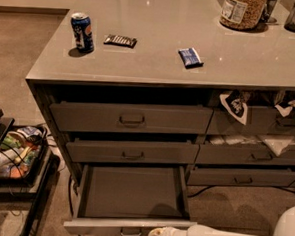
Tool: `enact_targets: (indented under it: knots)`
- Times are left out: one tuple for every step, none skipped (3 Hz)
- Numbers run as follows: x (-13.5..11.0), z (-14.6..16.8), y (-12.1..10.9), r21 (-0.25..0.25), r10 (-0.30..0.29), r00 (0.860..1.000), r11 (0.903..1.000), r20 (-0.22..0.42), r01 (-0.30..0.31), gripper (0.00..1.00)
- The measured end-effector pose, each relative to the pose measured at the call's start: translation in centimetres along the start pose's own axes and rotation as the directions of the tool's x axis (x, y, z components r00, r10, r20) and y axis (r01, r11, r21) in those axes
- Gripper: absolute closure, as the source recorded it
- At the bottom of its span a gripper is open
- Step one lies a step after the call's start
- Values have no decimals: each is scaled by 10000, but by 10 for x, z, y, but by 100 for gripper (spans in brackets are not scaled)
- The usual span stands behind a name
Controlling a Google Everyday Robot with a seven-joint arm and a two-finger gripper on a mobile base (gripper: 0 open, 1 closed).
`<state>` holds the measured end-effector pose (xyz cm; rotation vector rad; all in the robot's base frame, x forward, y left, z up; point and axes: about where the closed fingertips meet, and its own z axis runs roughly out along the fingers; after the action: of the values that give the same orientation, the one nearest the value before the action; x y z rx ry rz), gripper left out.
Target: Close bottom drawer
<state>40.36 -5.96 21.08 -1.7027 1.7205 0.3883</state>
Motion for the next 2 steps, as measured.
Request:
enact_targets:
  knots:
    - [0, 1, 0, 9, 12, 10000, 10000, -2, -12, 89]
    - [3, 9, -5, 373, 175, 9998, 9992, -63, -172, 100]
